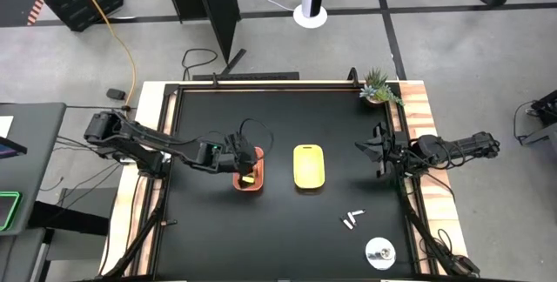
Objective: Sort batteries
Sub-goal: Put the black battery into the orange bin
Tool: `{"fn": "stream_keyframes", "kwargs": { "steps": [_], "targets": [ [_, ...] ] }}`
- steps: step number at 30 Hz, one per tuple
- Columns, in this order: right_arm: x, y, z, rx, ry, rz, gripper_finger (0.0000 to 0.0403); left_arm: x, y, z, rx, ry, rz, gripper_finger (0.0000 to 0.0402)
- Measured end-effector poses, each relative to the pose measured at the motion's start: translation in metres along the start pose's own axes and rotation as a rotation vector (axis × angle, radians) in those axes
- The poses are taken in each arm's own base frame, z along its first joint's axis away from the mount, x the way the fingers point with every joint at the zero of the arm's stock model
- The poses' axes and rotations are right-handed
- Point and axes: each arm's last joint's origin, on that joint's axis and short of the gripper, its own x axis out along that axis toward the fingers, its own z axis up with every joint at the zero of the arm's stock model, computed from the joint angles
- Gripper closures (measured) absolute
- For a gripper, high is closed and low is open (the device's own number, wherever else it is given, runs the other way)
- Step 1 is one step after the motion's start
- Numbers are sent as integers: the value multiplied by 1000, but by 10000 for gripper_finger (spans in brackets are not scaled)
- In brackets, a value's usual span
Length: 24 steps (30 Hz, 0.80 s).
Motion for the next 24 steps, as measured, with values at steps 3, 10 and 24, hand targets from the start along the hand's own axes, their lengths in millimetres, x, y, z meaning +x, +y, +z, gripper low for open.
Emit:
{"fn": "stream_keyframes", "kwargs": {
  "steps": [3,10,24],
  "targets": [
    [0,0,0,0,1,0,374,-16,0,-2,27,6,-22,219],
    [0,0,0,0,1,0,374,-69,-6,-25,29,125,-169,228],
    [0,0,0,0,2,0,374,-118,-62,-108,-66,788,-244,215]
  ]
}}
